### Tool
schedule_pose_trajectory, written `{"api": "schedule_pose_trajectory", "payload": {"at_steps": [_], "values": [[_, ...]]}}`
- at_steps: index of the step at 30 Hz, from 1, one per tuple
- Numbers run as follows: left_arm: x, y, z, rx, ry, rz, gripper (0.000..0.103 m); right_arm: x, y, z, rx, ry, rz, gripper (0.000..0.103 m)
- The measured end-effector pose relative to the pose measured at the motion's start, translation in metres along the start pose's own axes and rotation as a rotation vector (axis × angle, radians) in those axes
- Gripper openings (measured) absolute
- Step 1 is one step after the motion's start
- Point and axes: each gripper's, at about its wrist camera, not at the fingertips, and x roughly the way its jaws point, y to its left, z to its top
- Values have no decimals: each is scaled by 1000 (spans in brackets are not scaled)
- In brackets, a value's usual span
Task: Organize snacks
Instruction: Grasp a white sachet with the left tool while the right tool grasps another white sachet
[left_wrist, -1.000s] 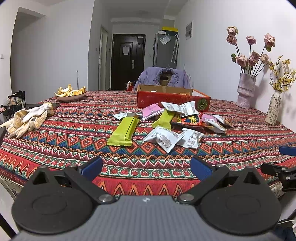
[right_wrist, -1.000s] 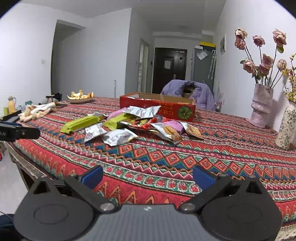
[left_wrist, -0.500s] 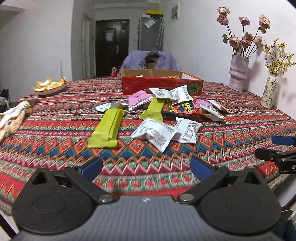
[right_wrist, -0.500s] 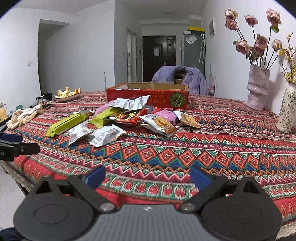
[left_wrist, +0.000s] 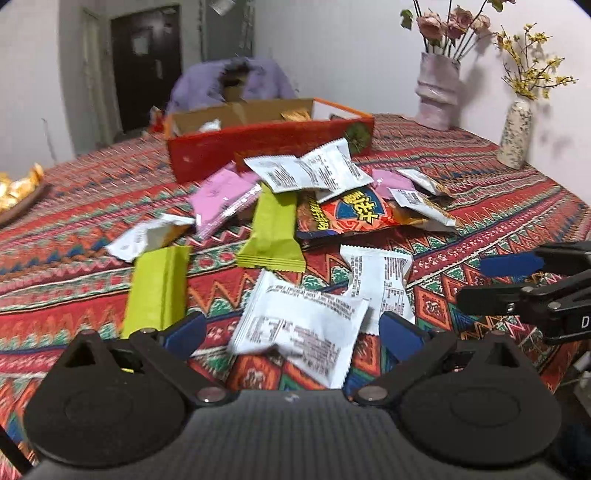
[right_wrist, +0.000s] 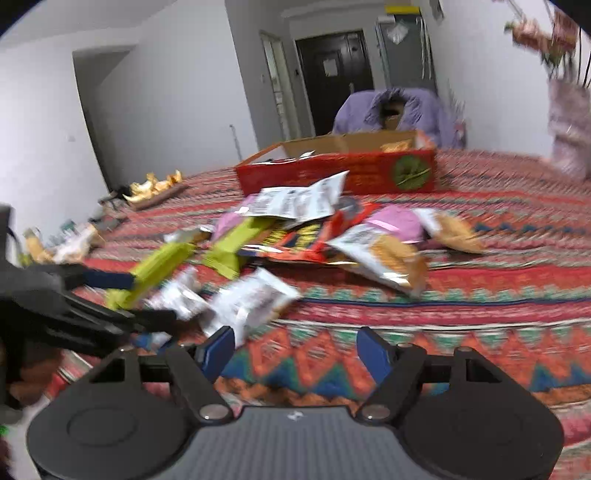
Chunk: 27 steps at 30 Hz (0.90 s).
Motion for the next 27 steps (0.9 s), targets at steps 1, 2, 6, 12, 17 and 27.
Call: {"api": "schedule_pose_trajectory", "payload": {"at_steps": [1, 2, 6, 12, 17, 27], "values": [[4, 3, 1, -4, 11, -18, 98, 6, 2, 3, 17, 2, 17, 69], [10, 8, 3, -12, 26, -38, 96, 11, 4, 6, 29, 4, 26, 68], [19, 14, 4, -23, 37, -74, 73, 37, 10, 16, 56, 28, 21, 66], [-2, 29, 6, -62, 2, -42, 43, 68, 23, 25, 91, 55, 19, 63], [-28, 59, 6, -169, -43, 27, 28, 92, 48, 32, -16, 47, -36, 64], [-46, 57, 0, -223, -62, 20, 18, 82, 66, 23, -181, 52, -105, 43]]}}
